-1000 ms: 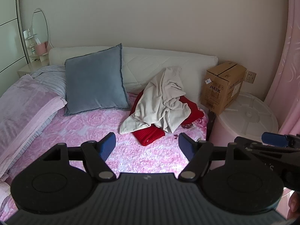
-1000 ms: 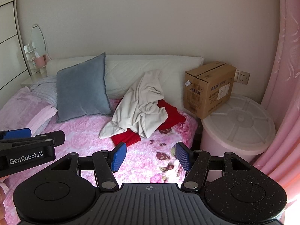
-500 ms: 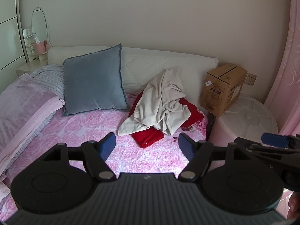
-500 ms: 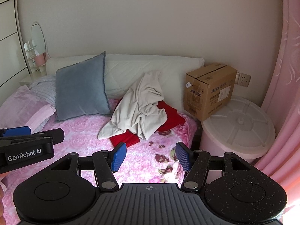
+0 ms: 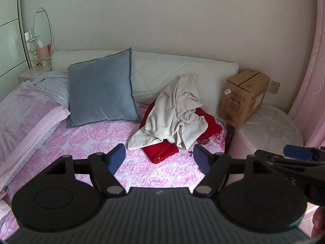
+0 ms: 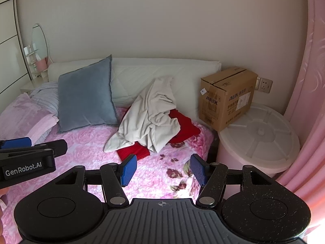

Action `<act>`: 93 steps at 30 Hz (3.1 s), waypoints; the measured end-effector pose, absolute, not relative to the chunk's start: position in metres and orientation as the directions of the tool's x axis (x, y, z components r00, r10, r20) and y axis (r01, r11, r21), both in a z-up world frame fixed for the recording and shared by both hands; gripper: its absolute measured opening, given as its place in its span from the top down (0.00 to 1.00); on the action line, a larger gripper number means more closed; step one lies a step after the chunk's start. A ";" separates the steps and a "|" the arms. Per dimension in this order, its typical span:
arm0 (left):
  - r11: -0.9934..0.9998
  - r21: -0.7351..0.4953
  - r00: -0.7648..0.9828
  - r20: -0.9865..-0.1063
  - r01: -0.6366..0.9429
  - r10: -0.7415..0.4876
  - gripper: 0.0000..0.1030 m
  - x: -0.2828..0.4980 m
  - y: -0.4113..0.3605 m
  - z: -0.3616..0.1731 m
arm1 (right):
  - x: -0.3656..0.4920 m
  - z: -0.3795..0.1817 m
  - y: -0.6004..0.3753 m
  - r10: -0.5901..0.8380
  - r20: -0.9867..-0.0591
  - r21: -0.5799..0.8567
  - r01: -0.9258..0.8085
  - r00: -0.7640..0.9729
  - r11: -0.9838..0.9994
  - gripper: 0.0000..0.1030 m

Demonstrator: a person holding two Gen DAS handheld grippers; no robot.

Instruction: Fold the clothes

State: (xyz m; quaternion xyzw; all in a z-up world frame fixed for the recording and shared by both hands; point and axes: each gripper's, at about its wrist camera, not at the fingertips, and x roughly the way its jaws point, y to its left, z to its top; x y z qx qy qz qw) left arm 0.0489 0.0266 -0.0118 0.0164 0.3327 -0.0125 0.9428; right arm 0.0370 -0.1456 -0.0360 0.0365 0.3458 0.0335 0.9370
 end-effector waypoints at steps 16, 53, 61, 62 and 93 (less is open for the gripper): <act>0.999 0.016 0.759 -0.651 0.029 -0.012 0.31 0.085 0.028 -0.023 | 0.073 -0.050 -0.149 0.097 -0.670 0.092 -0.046 0.736 0.995 0.40; 0.999 0.030 0.612 -0.791 0.039 0.000 0.35 0.370 -0.019 -0.152 | 0.343 -0.156 -0.202 0.162 -0.783 0.142 -0.081 0.601 0.987 0.40; 0.997 0.045 0.565 -0.825 0.058 0.005 0.35 0.429 -0.022 -0.199 | 0.408 -0.199 -0.201 0.200 -0.817 0.189 -0.077 0.540 0.979 0.40; 0.997 0.045 0.557 -0.830 0.060 0.004 0.35 0.435 -0.021 -0.205 | 0.416 -0.205 -0.200 0.206 -0.821 0.199 -0.073 0.532 0.977 0.40; 0.978 -0.170 0.489 -0.847 0.123 -0.209 0.98 0.517 0.002 -0.282 | 0.526 -0.288 -0.193 0.417 -0.739 0.463 -0.050 0.528 0.885 0.87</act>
